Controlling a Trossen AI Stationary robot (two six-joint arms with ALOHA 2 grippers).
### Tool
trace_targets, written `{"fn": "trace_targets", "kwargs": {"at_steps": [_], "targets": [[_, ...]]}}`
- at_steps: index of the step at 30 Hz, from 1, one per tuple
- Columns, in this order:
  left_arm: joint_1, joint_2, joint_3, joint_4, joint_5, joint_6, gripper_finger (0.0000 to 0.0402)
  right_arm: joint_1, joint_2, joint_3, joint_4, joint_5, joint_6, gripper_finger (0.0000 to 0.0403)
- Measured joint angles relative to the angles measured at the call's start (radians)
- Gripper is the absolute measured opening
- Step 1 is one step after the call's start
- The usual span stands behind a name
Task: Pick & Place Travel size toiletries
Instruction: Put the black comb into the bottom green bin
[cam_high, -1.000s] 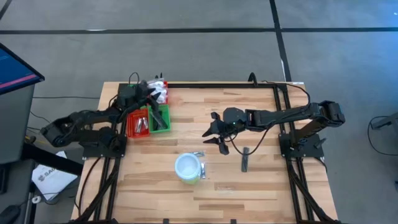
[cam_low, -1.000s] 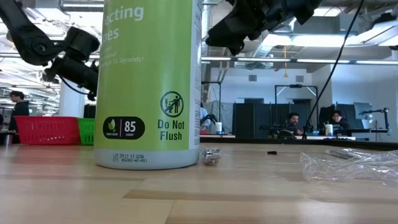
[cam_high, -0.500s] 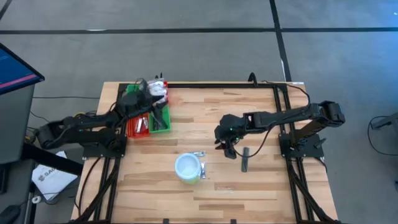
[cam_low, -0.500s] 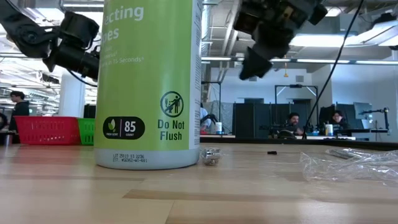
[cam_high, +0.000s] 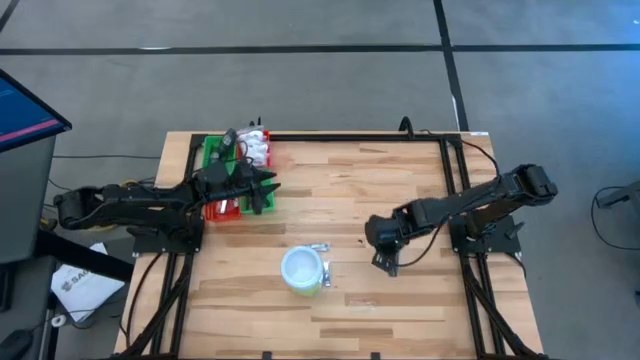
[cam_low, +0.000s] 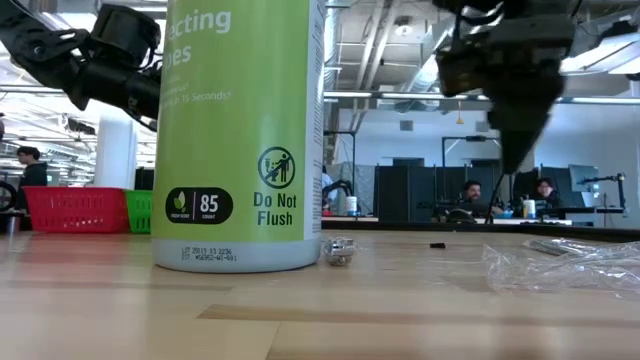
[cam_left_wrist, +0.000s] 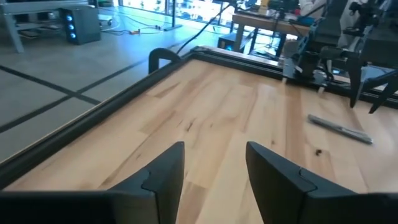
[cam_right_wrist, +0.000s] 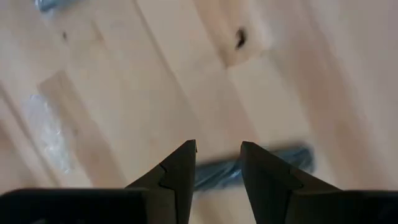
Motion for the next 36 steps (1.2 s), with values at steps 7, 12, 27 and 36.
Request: {"fn": "trace_targets", "kwargs": {"at_steps": [7,12,27,36], "targets": [[-0.025,0.0,0.0,0.005,-0.001,0.0,0.0159,0.097,0.005,0.0,-0.012,0.134,0.222,0.0122],[-0.04,0.0,0.0,0.005,-0.002,0.0,0.0159,0.137,0.04,0.002,-0.04,0.2,0.382,0.0151],[-0.04,0.001,0.0,0.012,-0.001,0.007,0.0159,0.16,0.297,0.004,-0.071,0.166,0.601,0.027],[-0.04,0.001,0.0,0.015,-0.004,0.008,0.0159,0.183,0.339,0.008,-0.08,0.158,0.62,0.0271]]}}
